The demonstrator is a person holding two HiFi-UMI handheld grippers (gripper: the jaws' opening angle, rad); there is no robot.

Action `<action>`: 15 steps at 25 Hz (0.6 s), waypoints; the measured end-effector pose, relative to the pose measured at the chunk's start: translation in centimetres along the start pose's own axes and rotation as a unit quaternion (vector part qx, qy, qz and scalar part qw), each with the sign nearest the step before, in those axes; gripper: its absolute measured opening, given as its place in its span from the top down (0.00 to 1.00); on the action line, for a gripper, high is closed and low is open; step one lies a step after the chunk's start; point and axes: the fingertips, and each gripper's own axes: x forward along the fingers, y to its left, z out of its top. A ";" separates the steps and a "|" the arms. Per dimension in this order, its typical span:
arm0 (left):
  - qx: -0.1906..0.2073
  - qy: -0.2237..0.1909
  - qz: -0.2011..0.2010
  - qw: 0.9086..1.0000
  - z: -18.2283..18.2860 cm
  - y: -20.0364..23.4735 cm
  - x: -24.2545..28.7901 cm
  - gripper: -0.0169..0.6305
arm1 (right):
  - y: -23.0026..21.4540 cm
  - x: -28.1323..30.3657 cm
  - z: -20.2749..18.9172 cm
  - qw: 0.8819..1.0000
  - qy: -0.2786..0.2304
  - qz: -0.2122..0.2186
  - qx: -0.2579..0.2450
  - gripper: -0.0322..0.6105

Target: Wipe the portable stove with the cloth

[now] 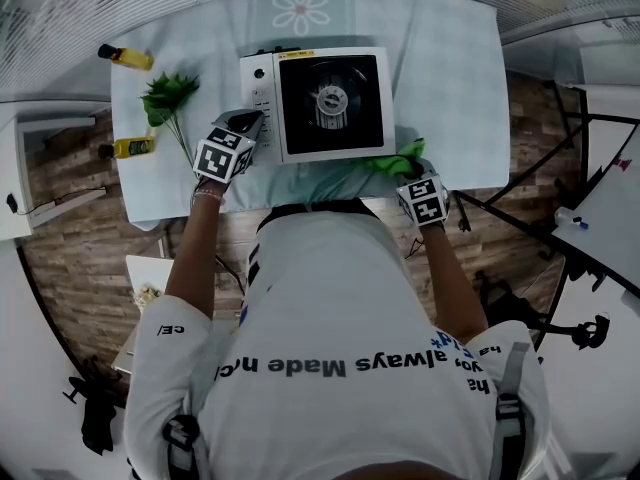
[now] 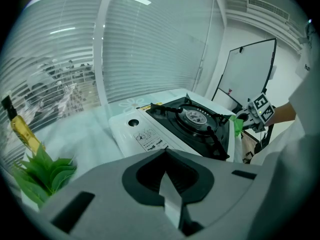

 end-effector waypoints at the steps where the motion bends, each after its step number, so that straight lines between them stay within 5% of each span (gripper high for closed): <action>1: -0.001 0.000 0.000 1.000 0.0 0.0 0.0 0.96 | -0.8 -0.1 -0.1 1.000 0.001 -0.007 0.003 0.91; 15: -0.024 -0.013 -0.005 1.000 0.1 0.0 0.0 0.96 | -4.2 1.6 2.7 0.998 0.019 -0.023 -0.053 0.91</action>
